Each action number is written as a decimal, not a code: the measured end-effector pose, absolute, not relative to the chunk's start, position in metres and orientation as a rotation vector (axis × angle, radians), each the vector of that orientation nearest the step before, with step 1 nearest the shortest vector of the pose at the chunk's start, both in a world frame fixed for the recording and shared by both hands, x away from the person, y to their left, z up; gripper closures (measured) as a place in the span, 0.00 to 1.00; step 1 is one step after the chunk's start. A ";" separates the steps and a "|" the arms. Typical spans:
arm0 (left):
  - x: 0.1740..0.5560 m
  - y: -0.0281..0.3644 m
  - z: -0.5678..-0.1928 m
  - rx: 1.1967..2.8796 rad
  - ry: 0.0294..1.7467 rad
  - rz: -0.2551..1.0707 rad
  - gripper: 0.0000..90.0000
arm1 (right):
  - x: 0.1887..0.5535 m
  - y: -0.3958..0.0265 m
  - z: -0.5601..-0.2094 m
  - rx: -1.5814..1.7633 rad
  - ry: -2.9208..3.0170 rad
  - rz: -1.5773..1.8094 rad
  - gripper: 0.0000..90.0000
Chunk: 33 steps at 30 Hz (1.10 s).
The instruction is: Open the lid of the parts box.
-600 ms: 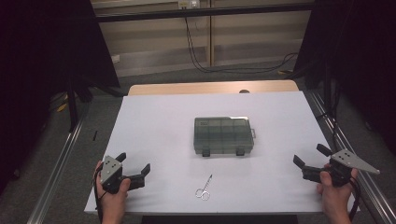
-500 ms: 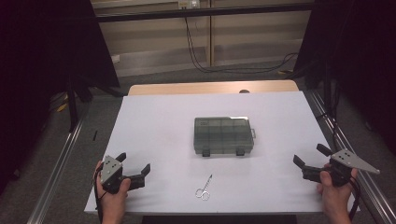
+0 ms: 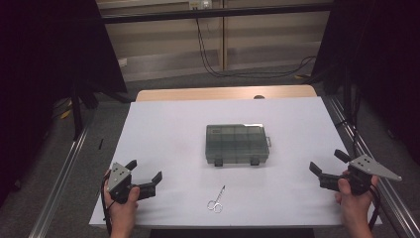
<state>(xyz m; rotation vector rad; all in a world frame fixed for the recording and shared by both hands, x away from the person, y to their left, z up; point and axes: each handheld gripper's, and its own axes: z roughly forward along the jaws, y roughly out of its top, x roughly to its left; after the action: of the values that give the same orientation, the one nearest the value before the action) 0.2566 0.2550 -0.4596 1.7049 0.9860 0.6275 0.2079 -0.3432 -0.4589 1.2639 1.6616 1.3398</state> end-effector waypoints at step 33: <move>0.290 0.185 -0.430 1.738 0.874 0.514 0.01 | 0.237 -0.319 -0.425 1.206 1.719 1.416 0.00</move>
<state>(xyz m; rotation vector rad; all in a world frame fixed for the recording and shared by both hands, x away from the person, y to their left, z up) 0.2895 0.1854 -0.4300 1.7377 0.8745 0.5140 0.2372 -0.3194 -0.4251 1.2063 1.7195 1.4160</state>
